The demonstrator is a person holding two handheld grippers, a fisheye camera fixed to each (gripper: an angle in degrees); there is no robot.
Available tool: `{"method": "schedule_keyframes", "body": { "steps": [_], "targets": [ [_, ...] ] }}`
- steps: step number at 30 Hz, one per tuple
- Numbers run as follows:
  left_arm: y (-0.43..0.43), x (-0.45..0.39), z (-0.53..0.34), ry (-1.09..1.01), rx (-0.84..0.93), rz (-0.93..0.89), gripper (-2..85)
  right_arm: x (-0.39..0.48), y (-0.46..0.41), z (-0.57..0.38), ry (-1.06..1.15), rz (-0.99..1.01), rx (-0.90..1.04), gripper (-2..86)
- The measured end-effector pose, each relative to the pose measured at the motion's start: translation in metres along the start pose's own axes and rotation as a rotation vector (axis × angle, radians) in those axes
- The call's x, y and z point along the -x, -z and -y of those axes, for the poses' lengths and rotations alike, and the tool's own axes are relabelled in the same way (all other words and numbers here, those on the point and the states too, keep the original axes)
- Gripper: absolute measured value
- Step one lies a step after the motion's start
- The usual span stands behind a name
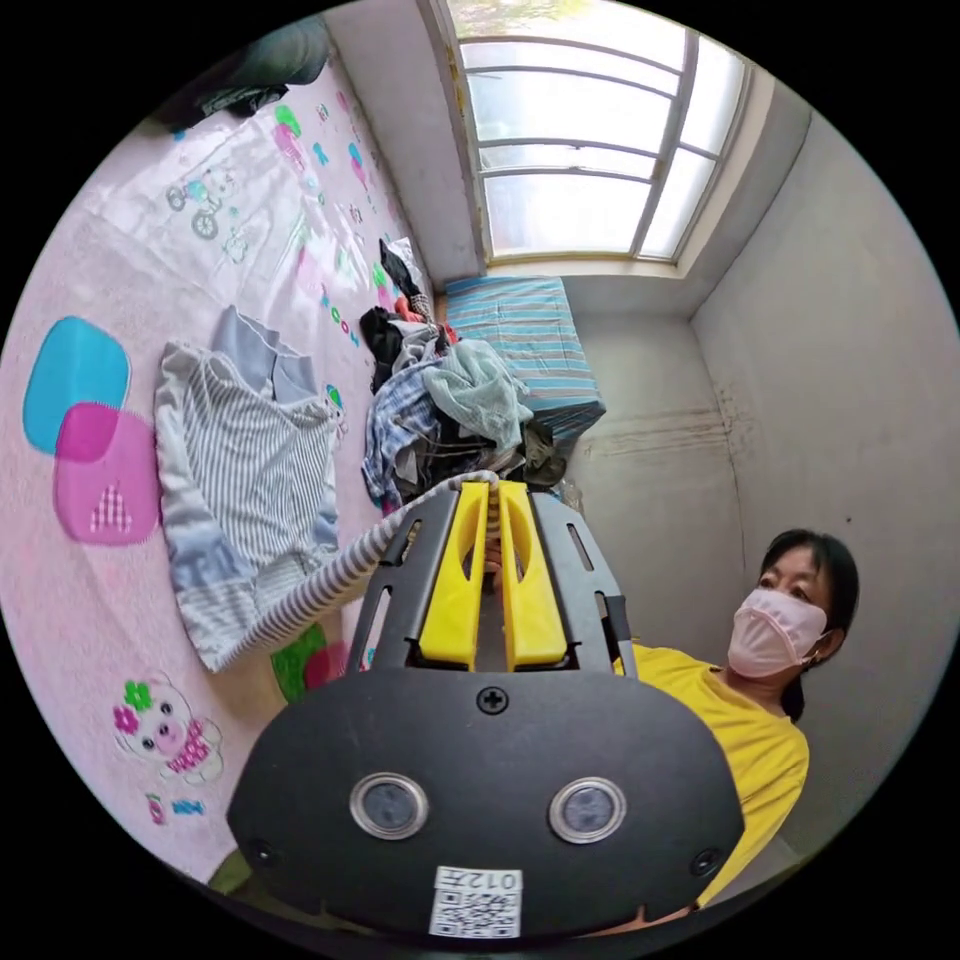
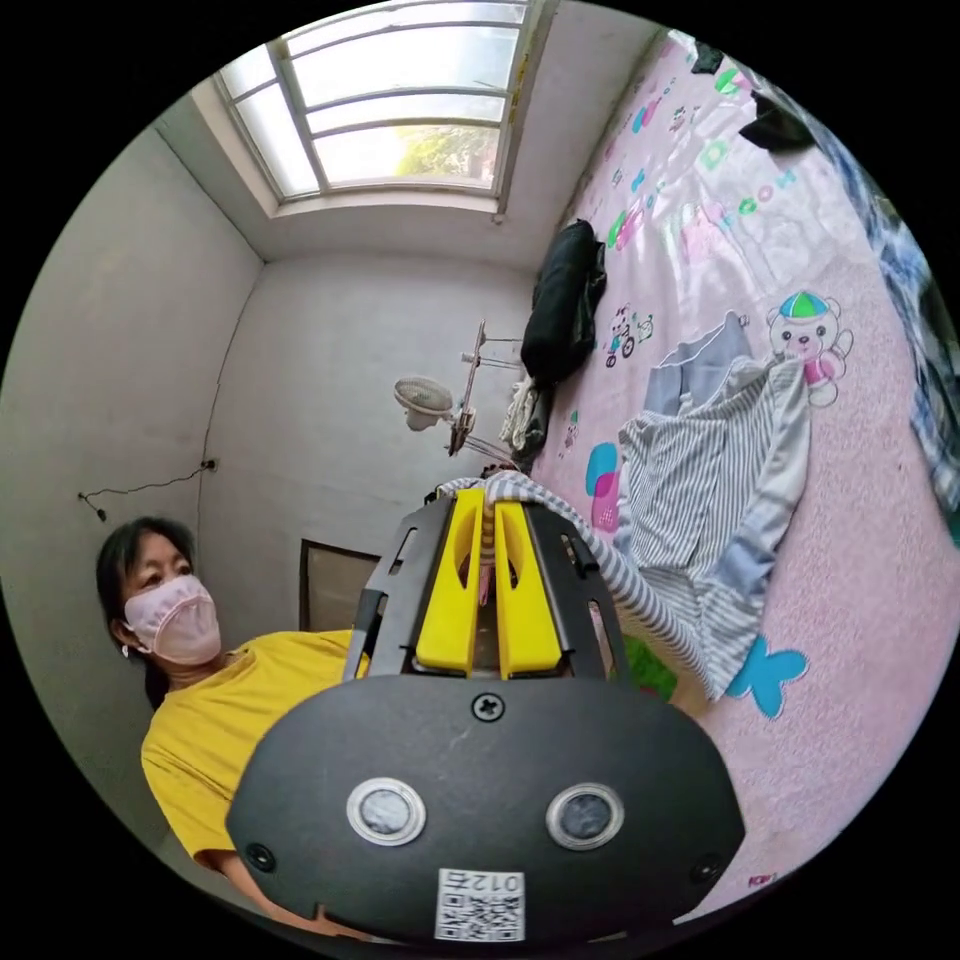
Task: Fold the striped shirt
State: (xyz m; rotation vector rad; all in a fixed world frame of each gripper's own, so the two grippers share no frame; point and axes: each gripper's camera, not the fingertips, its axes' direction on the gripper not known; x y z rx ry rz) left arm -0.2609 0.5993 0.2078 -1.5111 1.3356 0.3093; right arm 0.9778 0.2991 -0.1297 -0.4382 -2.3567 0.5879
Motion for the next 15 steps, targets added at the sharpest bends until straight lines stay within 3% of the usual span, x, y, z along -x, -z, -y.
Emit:
{"method": "schedule_keyframes", "body": {
  "steps": [9, 15],
  "targets": [
    [-0.05, 0.167, 0.16, 0.199, -0.029, 0.026, 3.1, -0.097, -0.04, 0.171, -0.188, -0.139, 0.009, 3.6],
    [-0.073, 0.269, 0.184, 0.331, -0.135, 0.041, 8.3, -0.168, -0.058, 0.219, -0.395, -0.188, -0.047, 10.7]
  ]
}}
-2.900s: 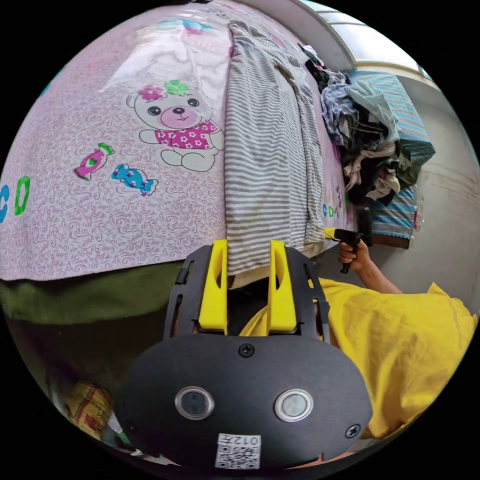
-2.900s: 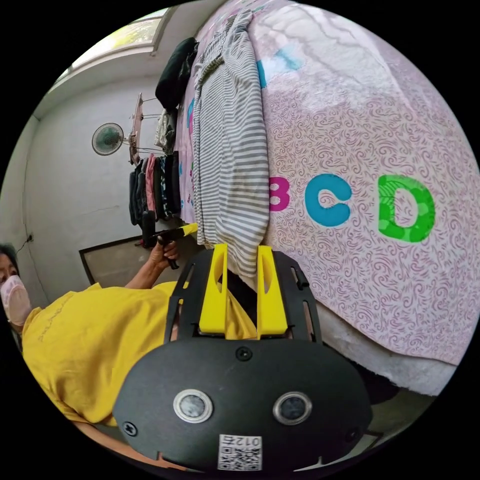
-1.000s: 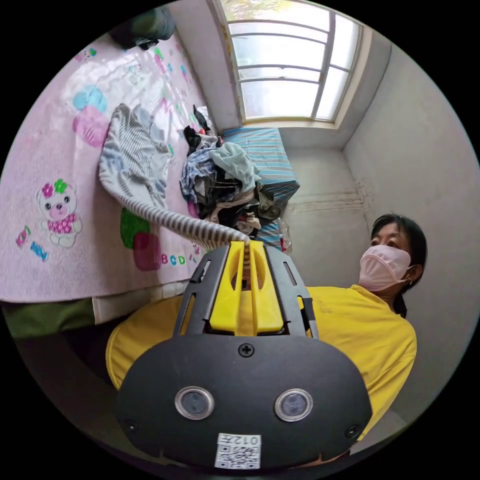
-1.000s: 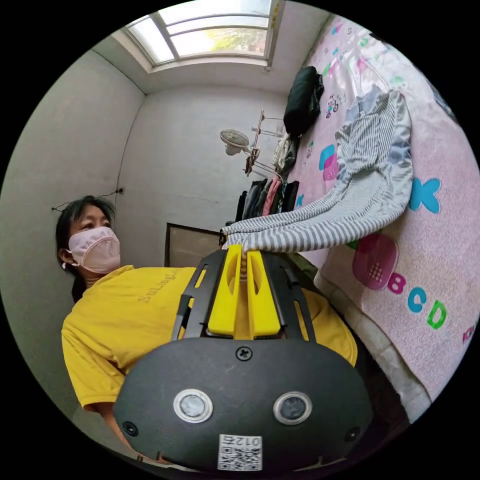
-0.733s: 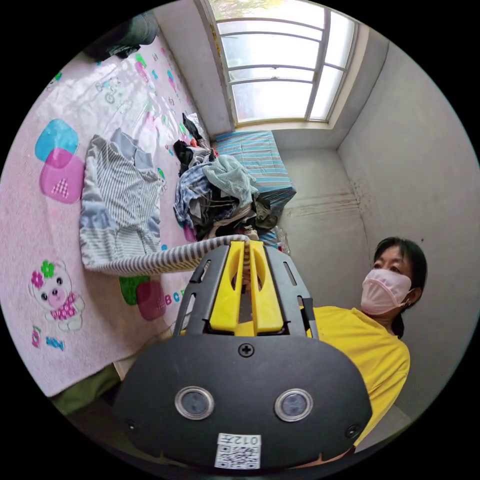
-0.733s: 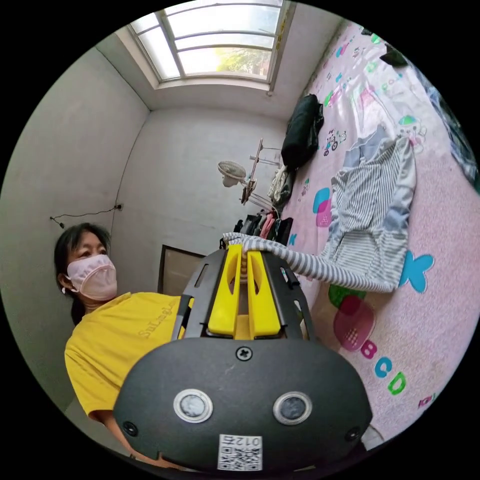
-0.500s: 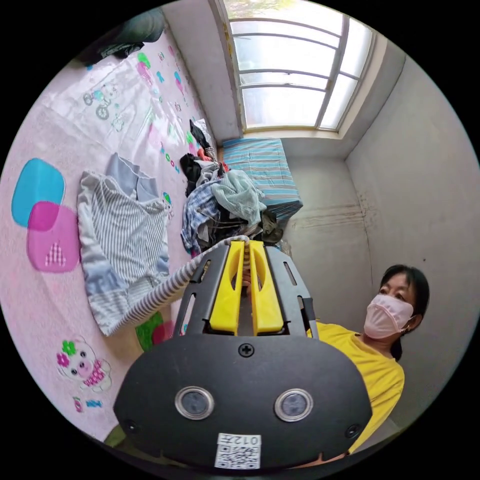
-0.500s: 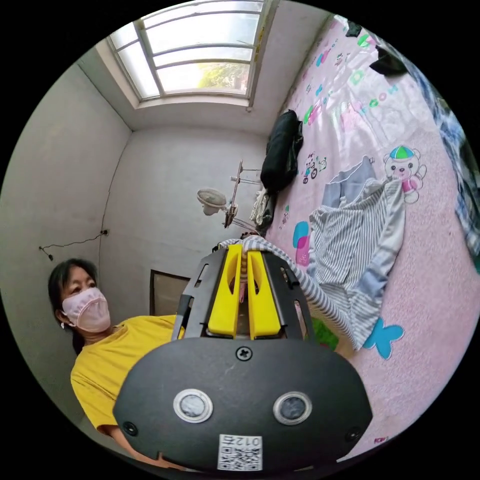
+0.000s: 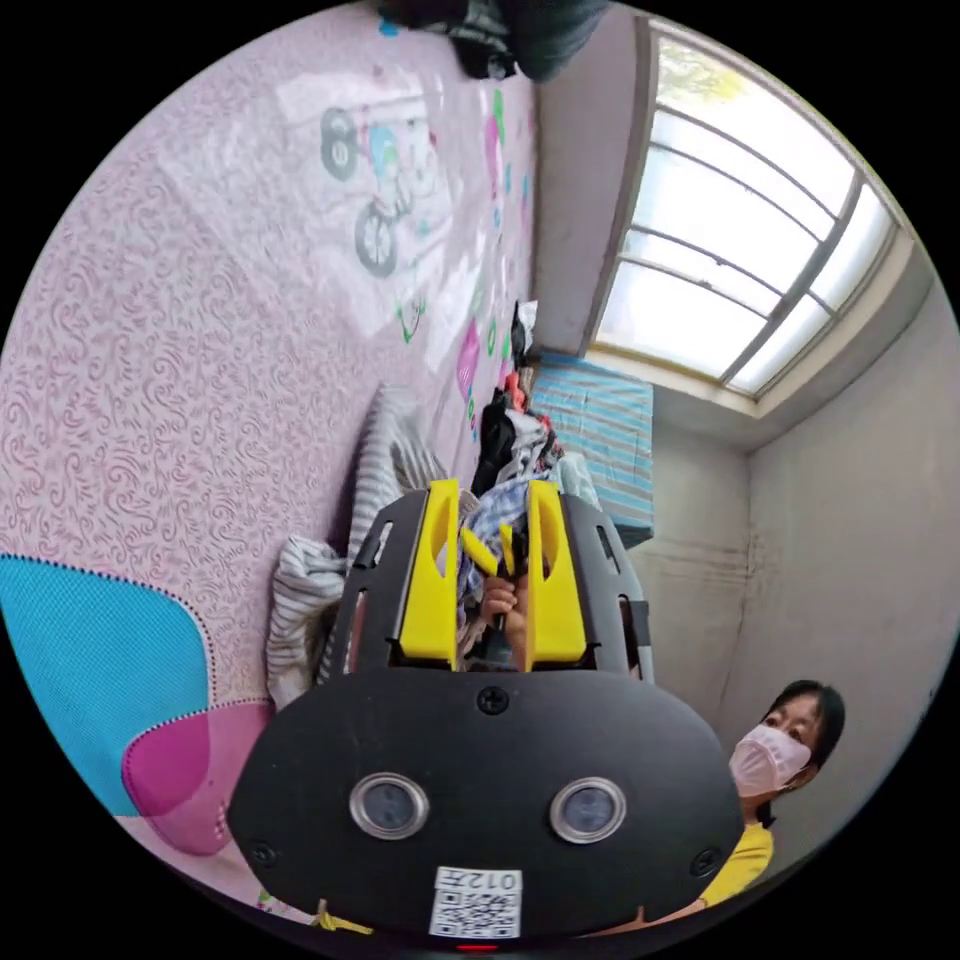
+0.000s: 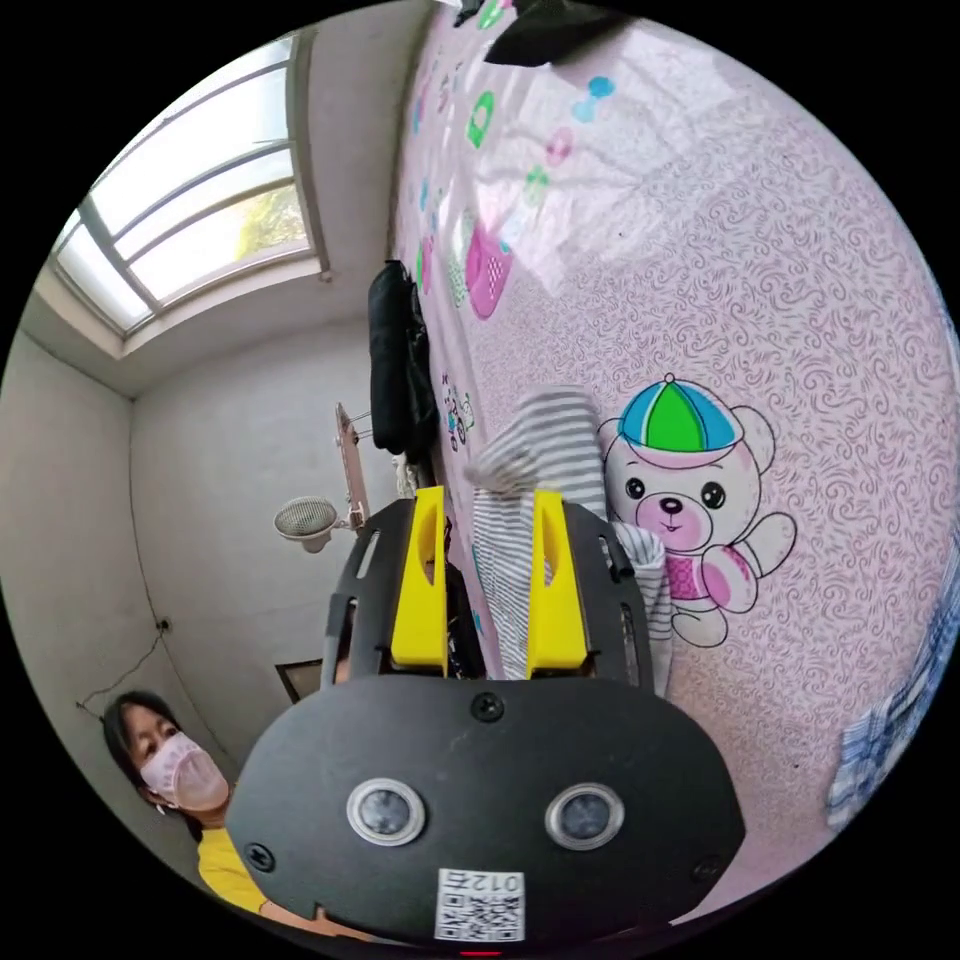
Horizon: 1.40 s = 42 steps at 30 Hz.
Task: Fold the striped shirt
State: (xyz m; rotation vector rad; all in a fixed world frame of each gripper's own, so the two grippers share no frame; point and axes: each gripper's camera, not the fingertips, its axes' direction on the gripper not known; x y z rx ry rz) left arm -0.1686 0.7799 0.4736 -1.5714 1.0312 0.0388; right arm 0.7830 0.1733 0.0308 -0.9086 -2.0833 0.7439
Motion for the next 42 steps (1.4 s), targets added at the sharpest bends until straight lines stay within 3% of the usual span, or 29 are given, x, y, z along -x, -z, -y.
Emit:
{"method": "schedule_keyframes", "body": {
  "steps": [4, 8, 11, 21, 31, 37, 42],
  "targets": [
    [0.022, -0.01, -0.022, -0.114, -0.169, -0.048, 9.1, 0.02, 0.011, -0.021, 0.139, -0.029, -0.049, 11.2],
    [0.026, -0.04, -0.082, -0.238, -0.005, 0.209, 9.5, 0.025, 0.019, -0.091, 0.203, -0.106, -0.036, 11.1],
    [0.014, -0.035, -0.144, -0.212, 0.117, 0.405, 9.6, 0.015, 0.016, -0.148, 0.198, -0.2, -0.017, 11.0],
    [-0.054, 0.003, -0.272, -0.31, 0.307, 0.654, 9.5, 0.016, -0.038, -0.235, 0.323, -0.512, 0.091, 11.4],
    [-0.099, 0.008, -0.294, -0.389, 0.429, 0.723, 7.1, 0.03, -0.068, -0.234, 0.418, -0.609, 0.11, 9.4],
    [-0.111, 0.011, -0.289, -0.381, 0.438, 0.706, 1.9, 0.043, -0.08, -0.224, 0.437, -0.626, 0.151, 2.7],
    [-0.083, -0.032, -0.318, -0.558, 0.425, 0.685, 0.4, 0.067, -0.065, -0.219, 0.513, -0.581, 0.256, 1.2]
  ]
}}
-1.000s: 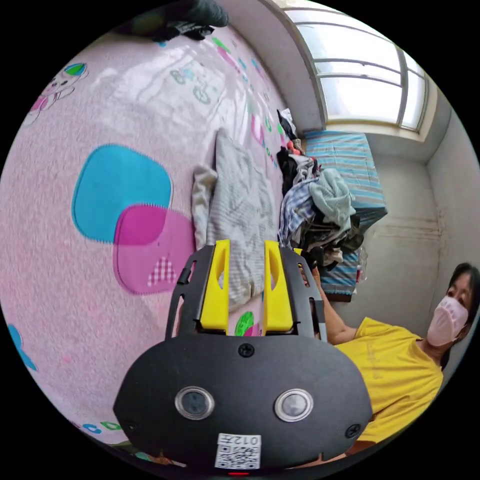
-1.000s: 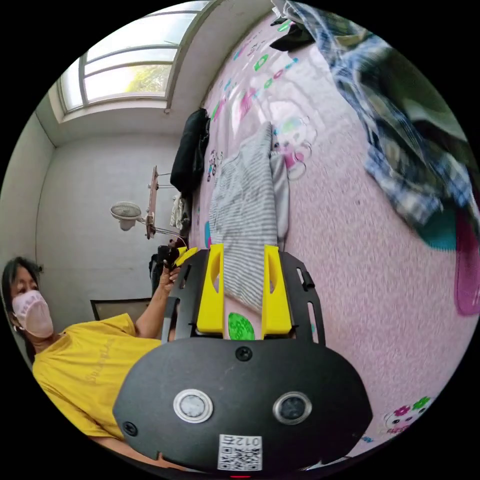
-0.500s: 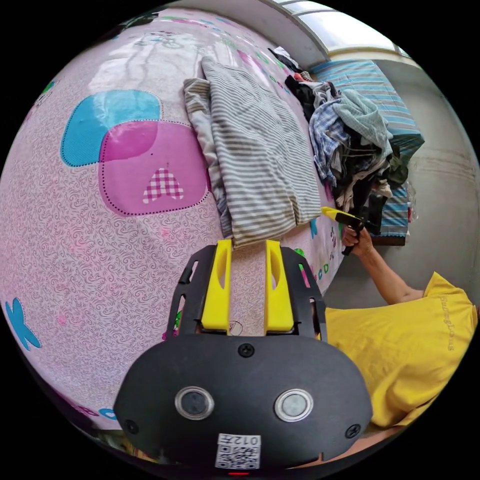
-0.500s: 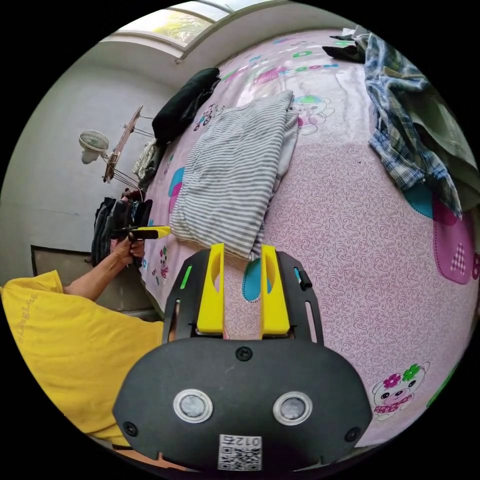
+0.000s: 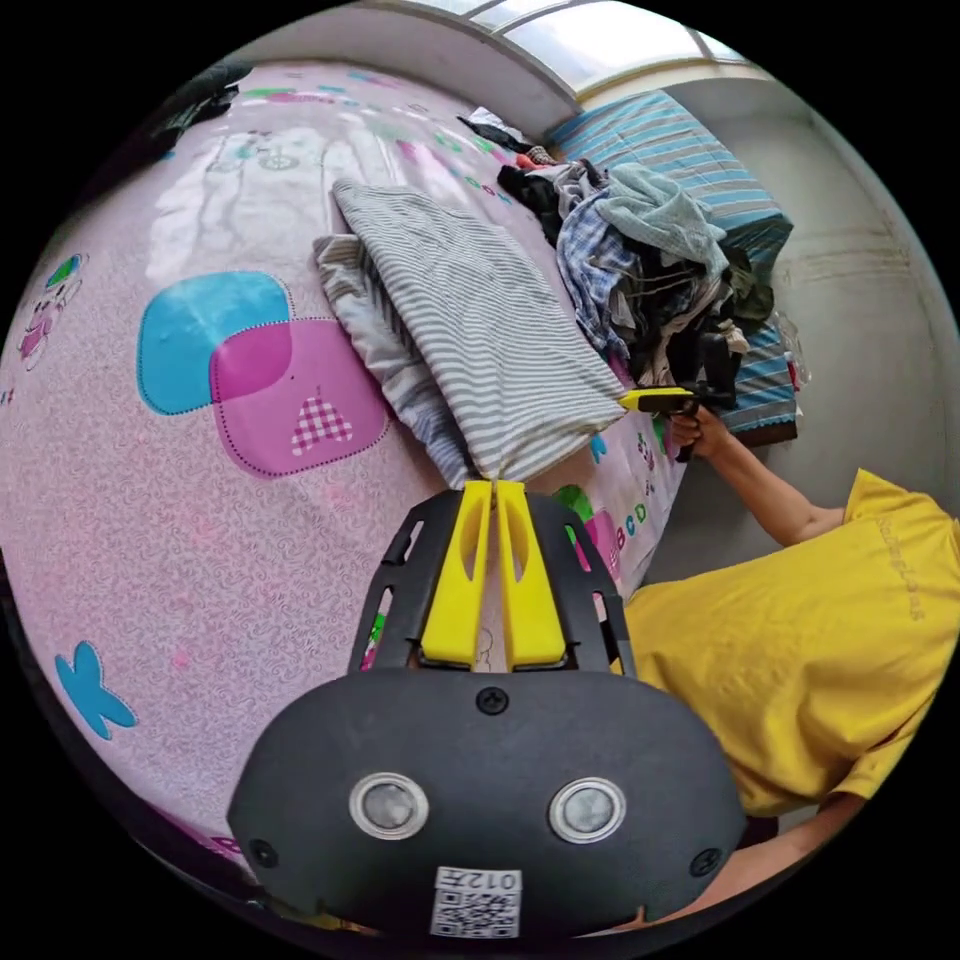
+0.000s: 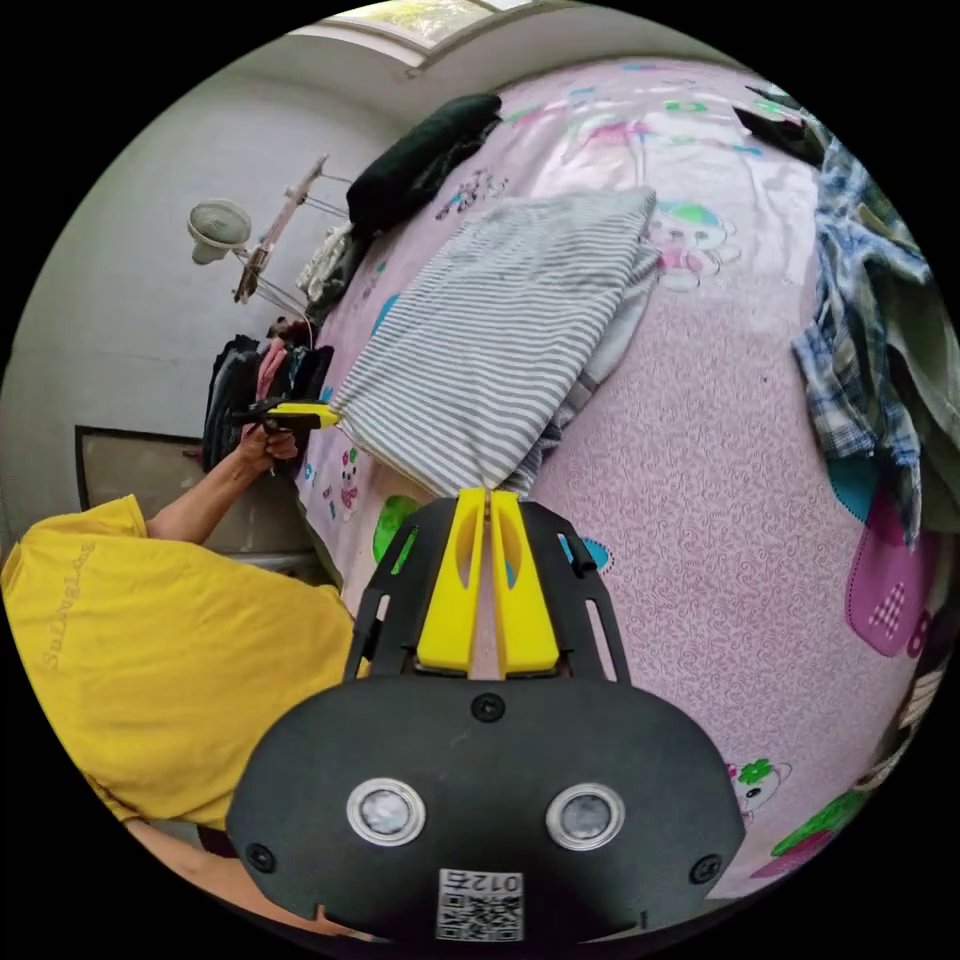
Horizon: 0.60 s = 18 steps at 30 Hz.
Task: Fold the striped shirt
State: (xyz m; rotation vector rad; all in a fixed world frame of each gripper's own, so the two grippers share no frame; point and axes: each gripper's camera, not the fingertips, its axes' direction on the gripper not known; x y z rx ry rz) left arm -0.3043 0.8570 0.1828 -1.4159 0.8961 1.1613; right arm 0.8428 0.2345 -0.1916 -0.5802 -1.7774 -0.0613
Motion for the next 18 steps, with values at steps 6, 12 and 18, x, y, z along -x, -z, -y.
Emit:
{"method": "schedule_keyframes", "body": {
  "steps": [6, 12, 18],
  "targets": [
    [-0.05, 0.016, -0.048, 0.102, 0.099, -0.046, 0.2, -0.026, -0.03, -0.001, -0.114, 0.023, 0.167, 0.9],
    [-0.022, -0.002, -0.097, 0.109, -0.011, -0.071, 0.3, -0.02, -0.002, -0.029, -0.124, 0.181, 0.091, 1.0],
    [-0.072, -0.006, -0.178, 0.186, 0.181, -0.133, 0.3, -0.015, -0.039, -0.081, -0.179, 0.155, 0.275, 1.6]
  ]
}}
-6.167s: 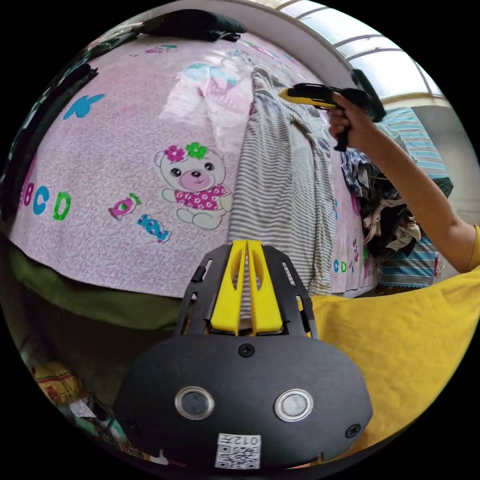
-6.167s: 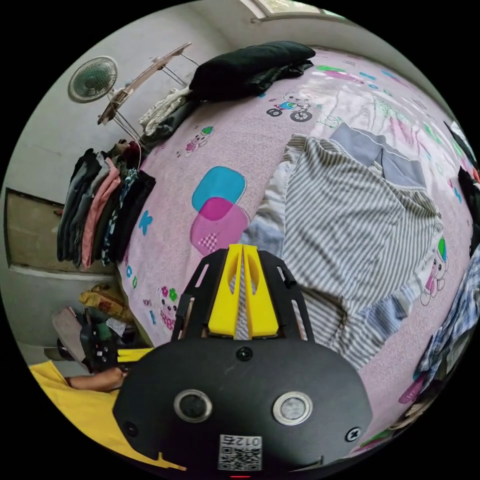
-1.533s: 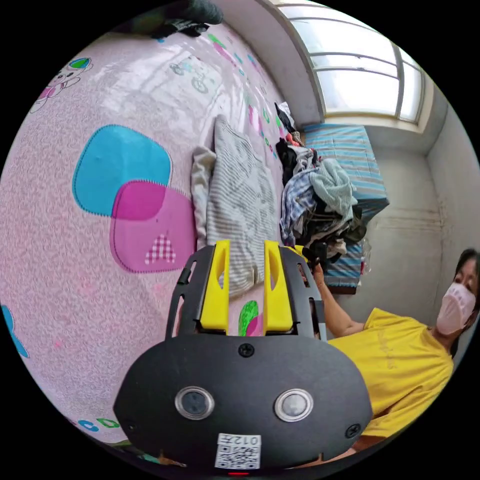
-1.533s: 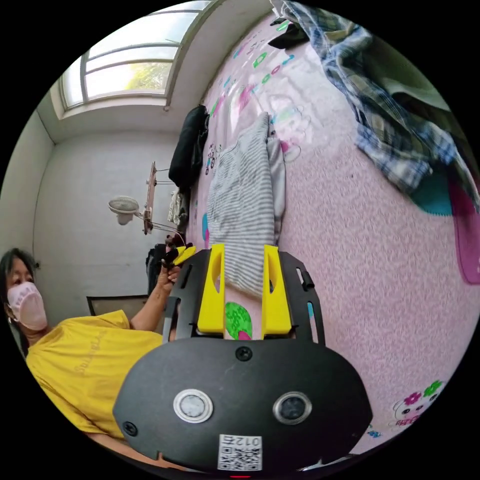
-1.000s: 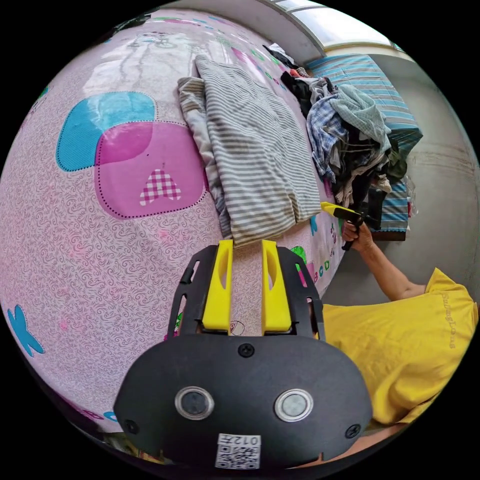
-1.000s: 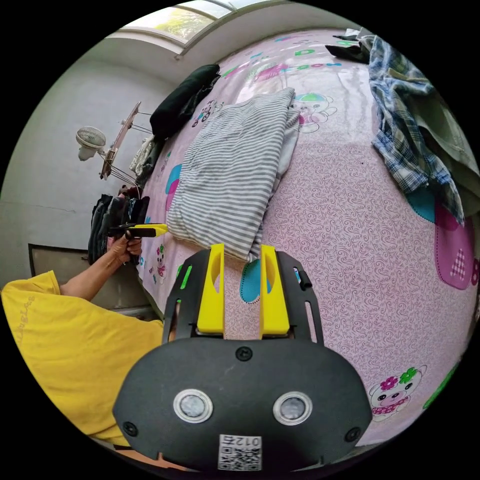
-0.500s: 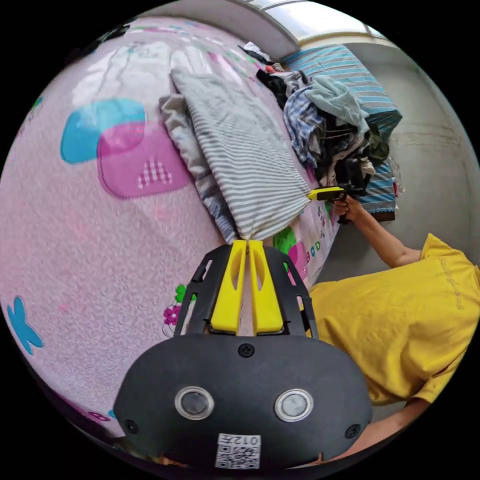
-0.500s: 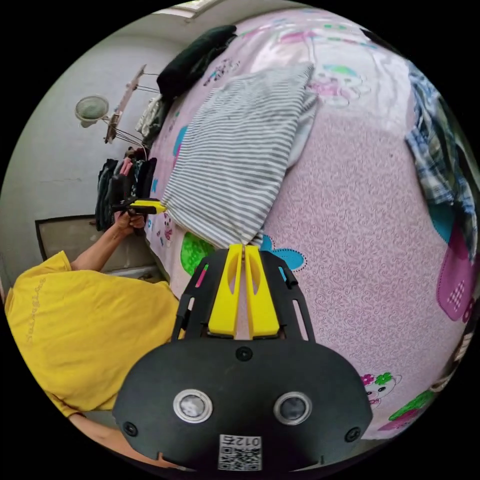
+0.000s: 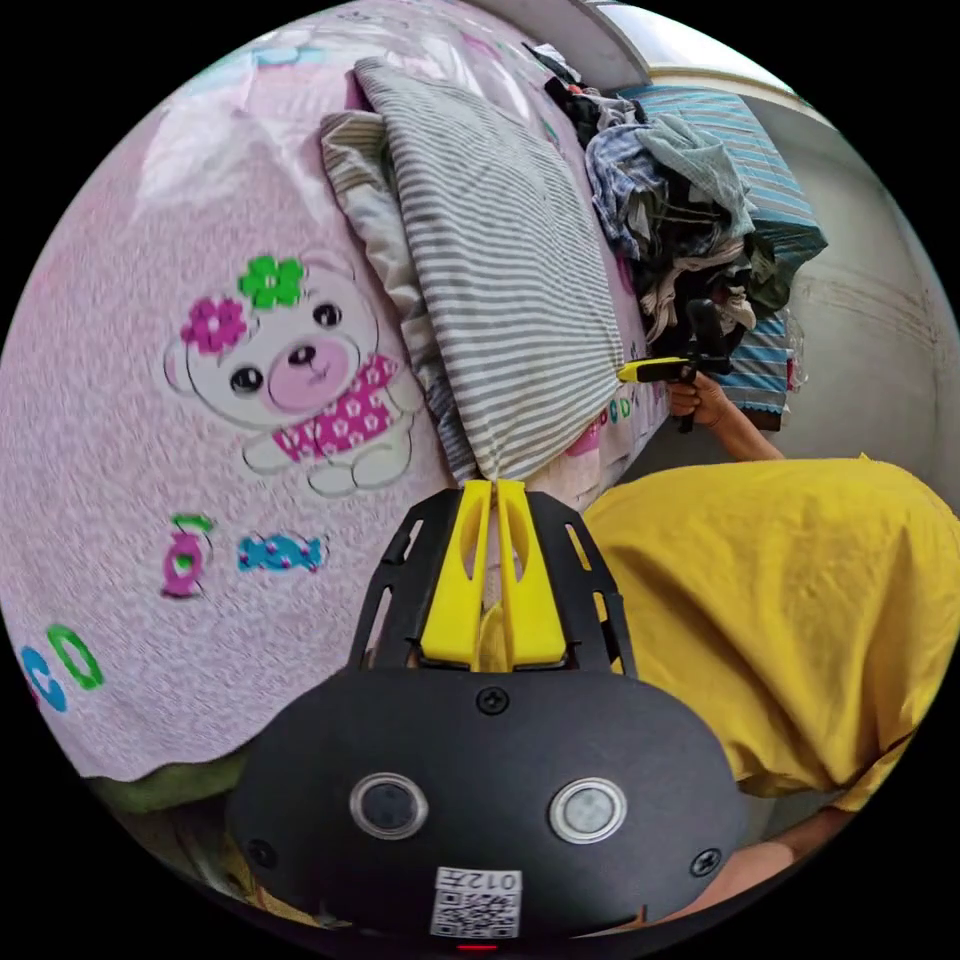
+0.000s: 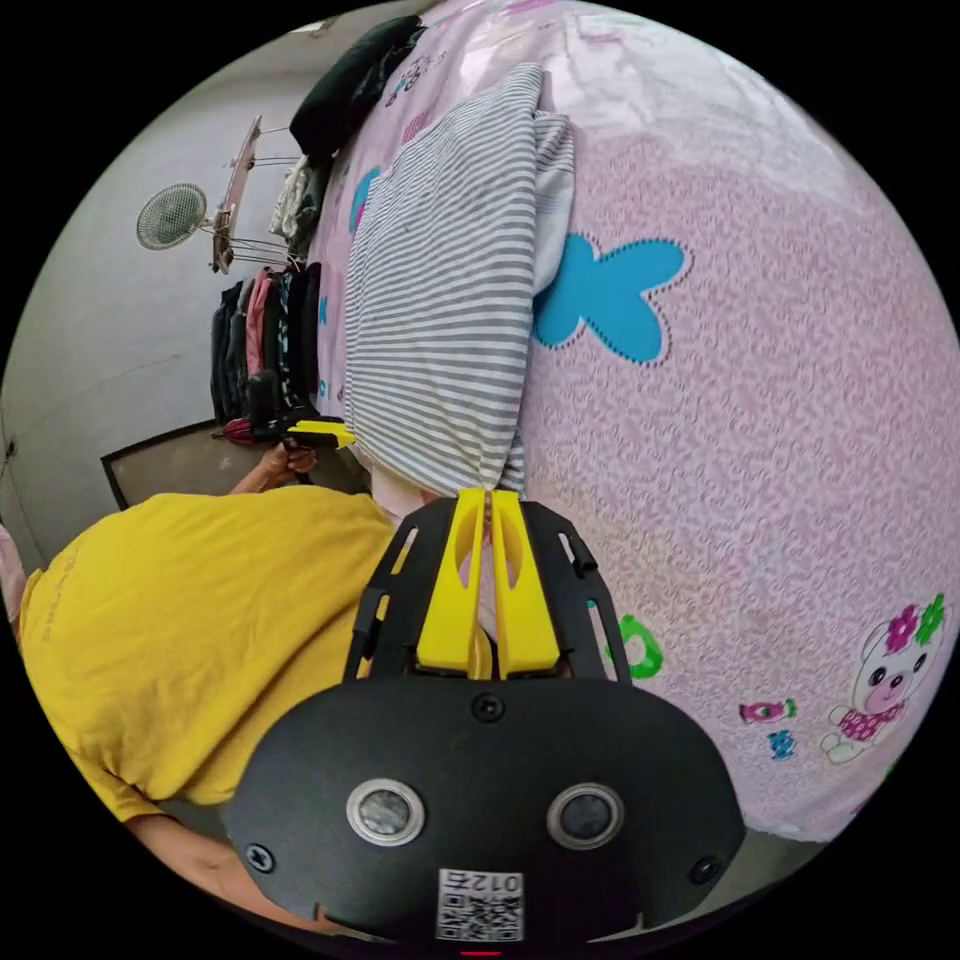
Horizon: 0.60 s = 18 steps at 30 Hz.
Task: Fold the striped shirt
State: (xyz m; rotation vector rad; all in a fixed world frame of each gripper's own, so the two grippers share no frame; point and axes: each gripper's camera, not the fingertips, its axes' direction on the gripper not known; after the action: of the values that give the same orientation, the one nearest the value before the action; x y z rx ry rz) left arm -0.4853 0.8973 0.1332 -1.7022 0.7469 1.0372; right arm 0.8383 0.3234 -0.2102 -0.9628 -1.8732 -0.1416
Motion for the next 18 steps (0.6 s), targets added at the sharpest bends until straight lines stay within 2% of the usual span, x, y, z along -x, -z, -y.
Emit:
{"method": "schedule_keyframes", "body": {
  "steps": [4, 9, 12, 15, 18],
  "targets": [
    [-0.004, 0.02, -0.036, 0.076, -0.03, -0.082, 0.3, -0.001, -0.008, -0.017, -0.034, -0.023, 0.035, 2.7],
    [0.073, 0.049, -0.038, 0.2, -0.337, -0.074, 0.4, 0.001, 0.027, -0.028, -0.059, -0.064, -0.081, 3.3],
    [0.102, 0.07, -0.001, 0.245, -0.424, -0.131, 0.5, 0.007, 0.048, -0.02, -0.046, -0.074, -0.155, 2.8],
    [0.118, 0.084, 0.046, 0.249, -0.432, -0.152, 0.6, 0.016, 0.058, -0.001, -0.032, -0.078, -0.202, 3.3],
    [0.122, 0.098, 0.085, 0.269, -0.368, -0.126, 0.7, 0.02, 0.065, 0.021, -0.032, -0.068, -0.249, 4.3]
  ]
}}
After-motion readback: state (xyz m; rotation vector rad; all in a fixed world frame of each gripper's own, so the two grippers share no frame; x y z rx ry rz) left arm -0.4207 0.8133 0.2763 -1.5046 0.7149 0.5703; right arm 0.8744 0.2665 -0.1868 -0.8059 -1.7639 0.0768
